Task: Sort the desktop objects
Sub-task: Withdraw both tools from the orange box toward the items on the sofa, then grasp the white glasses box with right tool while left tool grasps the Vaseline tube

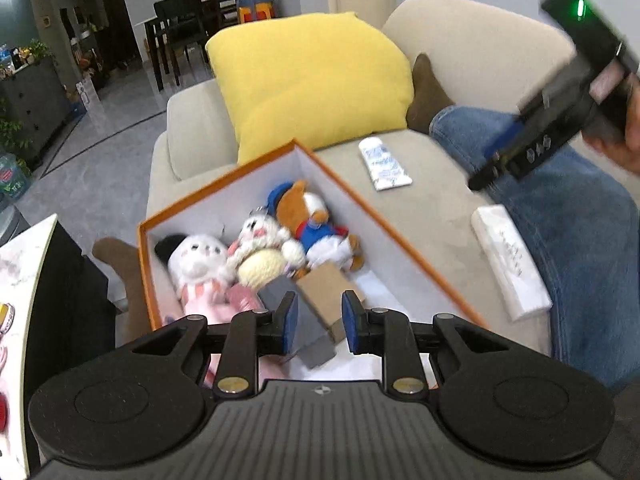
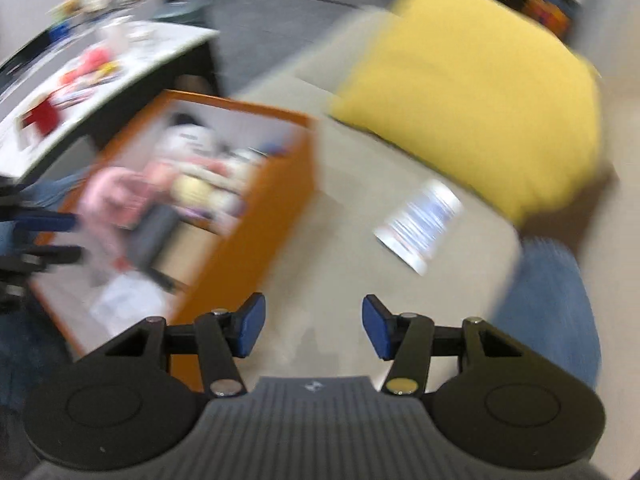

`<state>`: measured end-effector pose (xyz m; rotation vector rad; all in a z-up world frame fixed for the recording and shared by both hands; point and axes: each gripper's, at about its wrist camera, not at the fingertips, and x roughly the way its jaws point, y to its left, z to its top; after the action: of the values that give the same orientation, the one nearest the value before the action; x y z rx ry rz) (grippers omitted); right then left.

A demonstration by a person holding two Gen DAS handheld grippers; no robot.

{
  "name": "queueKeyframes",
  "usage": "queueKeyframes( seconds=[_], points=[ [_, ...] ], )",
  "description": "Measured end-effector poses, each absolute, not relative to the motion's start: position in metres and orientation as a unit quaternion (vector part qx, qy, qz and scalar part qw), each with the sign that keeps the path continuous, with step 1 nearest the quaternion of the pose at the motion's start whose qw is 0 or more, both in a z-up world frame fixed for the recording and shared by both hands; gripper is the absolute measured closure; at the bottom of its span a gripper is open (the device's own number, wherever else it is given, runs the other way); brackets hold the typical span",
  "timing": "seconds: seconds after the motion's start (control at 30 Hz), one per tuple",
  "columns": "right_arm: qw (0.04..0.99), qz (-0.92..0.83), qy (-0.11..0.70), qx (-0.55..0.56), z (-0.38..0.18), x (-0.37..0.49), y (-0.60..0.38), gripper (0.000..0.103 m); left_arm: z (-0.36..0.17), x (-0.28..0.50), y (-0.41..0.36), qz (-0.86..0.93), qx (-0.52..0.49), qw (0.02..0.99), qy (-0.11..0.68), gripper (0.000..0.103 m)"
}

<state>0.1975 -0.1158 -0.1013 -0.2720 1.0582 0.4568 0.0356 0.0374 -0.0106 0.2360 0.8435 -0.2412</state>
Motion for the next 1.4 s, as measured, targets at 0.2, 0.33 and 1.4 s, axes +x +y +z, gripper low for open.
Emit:
queueKeyframes(
  seconds=[0.2, 0.33, 1.4],
  points=[
    [0.807, 0.143, 0.567, -0.077, -0.145, 0.207, -0.170, 0.047, -0.007, 0.041, 0.009, -0.129, 0.115, 0.900, 0.401, 0.075],
    [0.777, 0.106, 0.619, -0.042, -0.175, 0.218, -0.180, 0.042, -0.004, 0.041, -0.009, -0.144, 0.122, 0.899, 0.395, 0.075],
    [0.835, 0.065, 0.541, -0.078, -0.192, 0.343, -0.182, 0.040, -0.042, 0.221, -0.080, -0.160, 0.124, 0.851, 0.485, 0.075]
  ],
)
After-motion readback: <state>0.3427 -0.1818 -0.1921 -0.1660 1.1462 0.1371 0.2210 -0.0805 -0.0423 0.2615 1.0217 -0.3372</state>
